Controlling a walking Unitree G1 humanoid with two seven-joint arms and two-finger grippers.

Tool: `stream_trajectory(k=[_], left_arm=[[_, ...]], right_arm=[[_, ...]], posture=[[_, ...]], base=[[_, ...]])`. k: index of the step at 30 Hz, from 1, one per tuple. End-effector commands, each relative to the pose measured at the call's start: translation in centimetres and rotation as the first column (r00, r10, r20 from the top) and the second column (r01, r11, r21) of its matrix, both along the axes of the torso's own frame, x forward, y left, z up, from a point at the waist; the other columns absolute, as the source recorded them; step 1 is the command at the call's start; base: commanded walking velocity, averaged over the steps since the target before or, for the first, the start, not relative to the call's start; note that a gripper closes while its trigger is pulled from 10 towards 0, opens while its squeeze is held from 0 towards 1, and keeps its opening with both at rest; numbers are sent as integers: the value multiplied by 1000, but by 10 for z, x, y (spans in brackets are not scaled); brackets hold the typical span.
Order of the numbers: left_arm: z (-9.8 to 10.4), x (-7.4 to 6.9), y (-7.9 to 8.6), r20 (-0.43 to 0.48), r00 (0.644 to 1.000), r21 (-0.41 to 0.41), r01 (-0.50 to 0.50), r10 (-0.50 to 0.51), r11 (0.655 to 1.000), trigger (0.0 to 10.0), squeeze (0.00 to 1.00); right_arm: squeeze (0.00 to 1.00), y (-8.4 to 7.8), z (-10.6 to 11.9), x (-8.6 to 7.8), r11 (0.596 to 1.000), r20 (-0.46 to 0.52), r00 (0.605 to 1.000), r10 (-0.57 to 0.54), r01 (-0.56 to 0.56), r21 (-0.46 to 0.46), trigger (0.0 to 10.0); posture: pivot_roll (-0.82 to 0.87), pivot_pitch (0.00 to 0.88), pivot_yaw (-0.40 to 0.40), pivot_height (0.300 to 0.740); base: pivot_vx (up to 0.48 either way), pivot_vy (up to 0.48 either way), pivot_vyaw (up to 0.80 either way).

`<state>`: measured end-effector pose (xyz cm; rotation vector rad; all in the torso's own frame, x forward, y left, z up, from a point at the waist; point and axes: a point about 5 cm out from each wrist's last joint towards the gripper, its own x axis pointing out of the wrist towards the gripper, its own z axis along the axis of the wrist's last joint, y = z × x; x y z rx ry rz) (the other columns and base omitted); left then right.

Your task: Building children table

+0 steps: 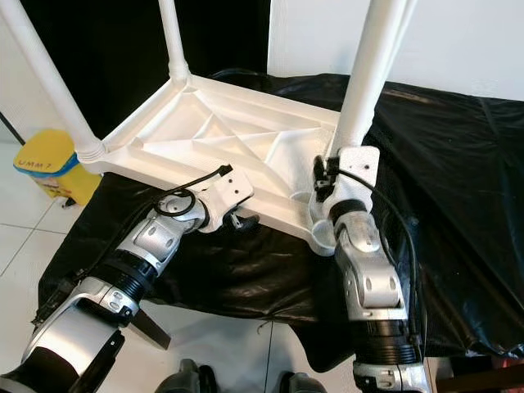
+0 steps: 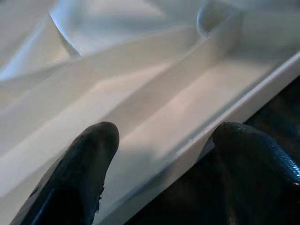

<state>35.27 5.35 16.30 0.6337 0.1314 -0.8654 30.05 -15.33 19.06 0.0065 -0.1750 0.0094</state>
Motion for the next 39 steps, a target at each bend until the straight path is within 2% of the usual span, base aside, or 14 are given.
stream_trajectory(k=[1,3,4,5,7,9,14,18,19,21,23,30,31,39], left_arm=[[10,3,5,145,975,-107,-153,168,982,10000,0],[10,3,5,145,975,-107,-153,168,982,10000,0],[8,-4,3,124,984,-145,-107,126,984,10000,0],[8,-4,3,124,984,-145,-107,126,984,10000,0],[3,-30,-1,103,994,-235,6,19,972,10000,0],[0,-44,0,94,996,-289,33,-6,957,10000,0],[-3,-49,0,62,998,-322,29,-10,946,10000,0],[-4,-63,-5,23,998,-376,64,-60,924,10000,0],[-4,-63,-5,23,998,-376,64,-60,924,10000,0],[0,-73,-10,-13,993,-420,100,-115,902,10000,0],[1,-77,-12,-21,990,-438,118,-141,891,10000,0],[5,-85,-14,-26,985,-456,141,-172,879,10000,0],[6,-89,-14,0,987,-437,147,-164,887,10000,0],[6,-95,-13,24,987,-417,152,-157,896,10000,0]], right_arm=[[0,1,1,-5,1000,6,1000,11,-11,2,10000],[0,1,1,-5,1000,6,1000,11,-11,2,10000],[0,0,-1,-10,1000,7,1000,11,-11,1,10000],[0,0,-1,-10,1000,7,1000,11,-11,1,10000],[0,-4,-9,-24,1000,6,1000,9,-9,-3,10000],[0,-6,-14,-33,1000,-1,1000,10,-10,1,10000],[0,-8,-21,-39,1000,-21,1000,11,-11,-2,10000],[0,-16,-39,-49,1000,-85,996,-20,21,18,10000],[0,-16,-39,-49,1000,-85,996,-20,21,18,10000],[0,-18,-45,-49,999,-98,995,-26,29,32,10000],[0,-17,-46,-47,999,-100,995,-25,28,36,10000],[0,-13,-45,-44,999,-91,996,-2,6,50,10000],[0,-2,-43,-40,997,-78,995,56,-52,51,10000],[0,5,-46,-40,994,-81,992,101,-98,39,10000]], posture=[[-102,105,-12,740],[-102,105,-12,740],[-106,107,-10,740],[-106,107,-10,740],[-120,115,-3,740],[-127,122,2,740],[-128,126,0,740],[-133,133,8,740],[-133,133,8,740],[-135,135,12,740],[-135,135,12,740],[-131,136,15,740],[-124,137,10,740],[-118,138,6,740]], base=[[0,0,0],[0,0,0],[0,0,0],[0,0,0],[0,0,0],[0,0,0],[0,0,0],[0,0,0],[0,0,0],[0,0,0],[0,0,0],[0,0,0],[0,0,0],[0,0,0]])
